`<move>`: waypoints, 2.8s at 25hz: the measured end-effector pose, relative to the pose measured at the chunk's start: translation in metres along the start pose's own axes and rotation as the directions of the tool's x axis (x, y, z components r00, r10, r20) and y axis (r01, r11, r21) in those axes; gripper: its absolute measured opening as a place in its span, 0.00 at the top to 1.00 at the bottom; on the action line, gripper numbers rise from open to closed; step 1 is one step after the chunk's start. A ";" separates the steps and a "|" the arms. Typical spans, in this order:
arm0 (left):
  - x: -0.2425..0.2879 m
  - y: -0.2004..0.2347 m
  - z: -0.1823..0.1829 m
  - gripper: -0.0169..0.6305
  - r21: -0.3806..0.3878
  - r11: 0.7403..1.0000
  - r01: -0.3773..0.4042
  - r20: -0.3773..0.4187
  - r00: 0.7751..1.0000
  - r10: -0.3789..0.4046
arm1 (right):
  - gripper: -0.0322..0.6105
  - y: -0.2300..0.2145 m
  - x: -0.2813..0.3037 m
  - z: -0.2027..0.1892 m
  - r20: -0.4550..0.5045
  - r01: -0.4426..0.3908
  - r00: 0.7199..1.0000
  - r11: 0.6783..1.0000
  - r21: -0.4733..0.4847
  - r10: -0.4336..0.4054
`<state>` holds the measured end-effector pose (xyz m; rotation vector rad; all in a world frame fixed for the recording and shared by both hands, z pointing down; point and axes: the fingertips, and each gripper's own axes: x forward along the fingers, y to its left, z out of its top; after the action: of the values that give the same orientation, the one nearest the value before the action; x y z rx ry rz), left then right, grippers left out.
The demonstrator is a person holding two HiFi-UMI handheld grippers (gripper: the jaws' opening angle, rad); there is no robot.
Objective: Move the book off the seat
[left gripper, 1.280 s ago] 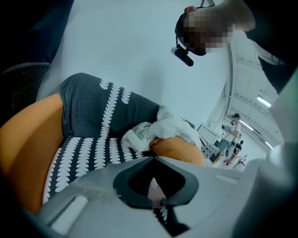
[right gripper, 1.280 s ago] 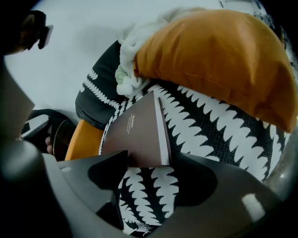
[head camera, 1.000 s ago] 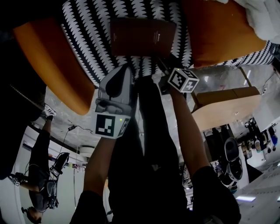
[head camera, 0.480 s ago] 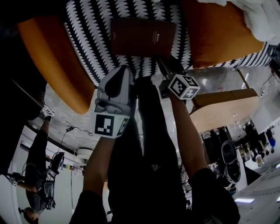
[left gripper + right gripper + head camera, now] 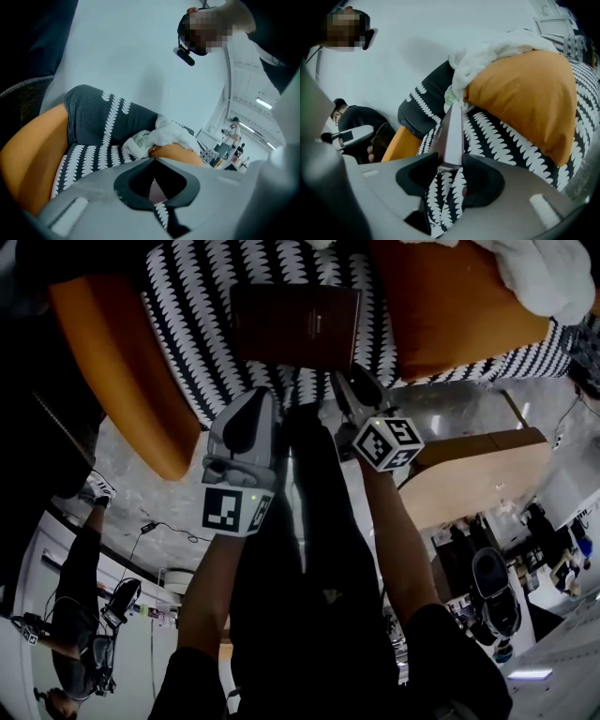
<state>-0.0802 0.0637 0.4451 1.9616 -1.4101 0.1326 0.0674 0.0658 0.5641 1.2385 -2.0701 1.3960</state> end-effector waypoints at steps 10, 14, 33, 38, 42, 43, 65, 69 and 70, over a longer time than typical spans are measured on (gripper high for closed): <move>-0.006 -0.013 -0.022 0.96 0.035 0.999 0.010 -0.002 1.000 -0.010 | 0.69 -0.004 -0.017 -0.015 -0.003 0.045 0.999 0.992 -0.120 -0.046; -0.022 -0.006 -0.011 0.97 0.047 0.999 -0.001 0.005 1.000 0.001 | 0.70 0.011 -0.018 -0.021 -0.016 0.060 0.998 0.985 -0.161 -0.063; -0.086 -0.080 0.085 0.97 0.093 0.996 0.016 0.097 0.995 -0.025 | 0.72 0.061 -0.100 0.020 0.000 0.122 0.992 0.958 -0.258 -0.126; -0.118 -0.093 0.102 0.97 0.104 0.994 0.026 0.118 0.992 -0.038 | 0.72 0.094 -0.131 0.033 0.041 0.124 0.992 0.954 -0.273 -0.117; -0.143 -0.105 0.119 0.97 0.131 0.990 0.044 0.123 0.991 -0.060 | 0.72 0.124 -0.158 0.048 0.076 0.124 0.991 0.952 -0.281 -0.107; -0.149 -0.111 0.121 0.97 0.140 0.989 0.051 0.123 0.990 -0.068 | 0.72 0.130 -0.166 0.050 0.079 0.121 0.992 0.951 -0.284 -0.102; -0.216 -0.208 0.204 0.97 0.232 0.968 0.096 0.251 0.956 -0.155 | 0.73 0.220 -0.321 0.118 0.230 0.108 0.973 0.889 -0.445 -0.003; -0.222 -0.217 0.218 0.97 0.263 0.959 0.106 0.266 0.947 -0.178 | 0.73 0.228 -0.347 0.124 0.260 0.119 0.966 0.885 -0.451 0.002; -0.223 -0.218 0.221 0.97 0.267 0.958 0.108 0.270 0.946 -0.182 | 0.73 0.231 -0.352 0.126 0.266 0.121 0.964 0.886 -0.448 0.003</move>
<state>-0.0491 0.1437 0.0726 2.3651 -1.4818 -0.0558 0.0969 0.1500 0.1336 1.3073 -2.3284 0.6692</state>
